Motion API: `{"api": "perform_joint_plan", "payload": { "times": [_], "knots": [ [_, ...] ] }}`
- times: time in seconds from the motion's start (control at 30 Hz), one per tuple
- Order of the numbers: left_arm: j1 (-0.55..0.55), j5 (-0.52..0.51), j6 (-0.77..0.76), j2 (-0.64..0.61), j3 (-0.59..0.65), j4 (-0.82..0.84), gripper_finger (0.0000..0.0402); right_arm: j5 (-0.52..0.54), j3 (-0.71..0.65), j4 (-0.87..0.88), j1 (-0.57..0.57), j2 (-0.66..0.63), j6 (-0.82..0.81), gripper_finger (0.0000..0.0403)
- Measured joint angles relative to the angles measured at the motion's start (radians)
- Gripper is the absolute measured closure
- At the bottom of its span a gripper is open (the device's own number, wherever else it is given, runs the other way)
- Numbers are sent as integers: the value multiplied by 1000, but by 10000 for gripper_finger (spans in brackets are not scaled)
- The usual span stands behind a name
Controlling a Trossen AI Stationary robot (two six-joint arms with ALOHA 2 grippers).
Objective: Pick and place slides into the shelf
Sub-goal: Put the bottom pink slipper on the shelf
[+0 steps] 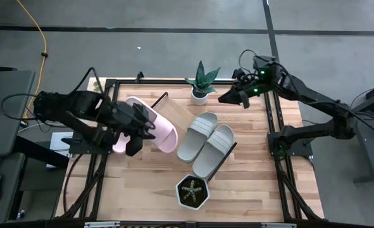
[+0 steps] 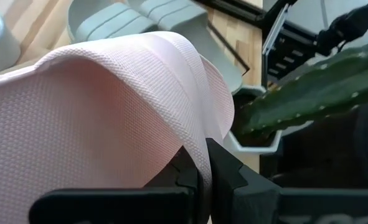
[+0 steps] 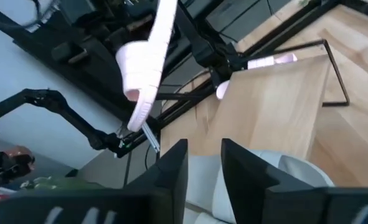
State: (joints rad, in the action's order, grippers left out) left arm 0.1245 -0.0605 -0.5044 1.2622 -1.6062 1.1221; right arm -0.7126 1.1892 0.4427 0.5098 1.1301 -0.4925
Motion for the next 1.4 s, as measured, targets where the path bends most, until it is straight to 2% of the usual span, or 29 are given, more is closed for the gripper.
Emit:
{"api": "perform_joint_plan", "payload": {
  "times": [0.17,0.43,0.7,0.83,0.9,1.03,1.4],
  "knots": [
    [-80,94,88,23,1,59,399,-13,0,-4,0,43,28,305],
    [-197,183,258,72,-12,120,399,-11,0,-46,4,41,48,304],
    [-282,181,515,225,-206,311,399,6,0,-40,14,40,48,304],
    [-290,180,632,314,-305,446,399,5,0,-35,14,40,48,304],
    [-288,185,686,339,-328,447,399,5,0,-28,14,40,48,304],
    [-288,232,781,362,-343,446,399,5,0,-19,14,40,48,304],
    [-288,281,926,395,-343,449,399,14,0,-13,14,40,56,304]
  ]
}}
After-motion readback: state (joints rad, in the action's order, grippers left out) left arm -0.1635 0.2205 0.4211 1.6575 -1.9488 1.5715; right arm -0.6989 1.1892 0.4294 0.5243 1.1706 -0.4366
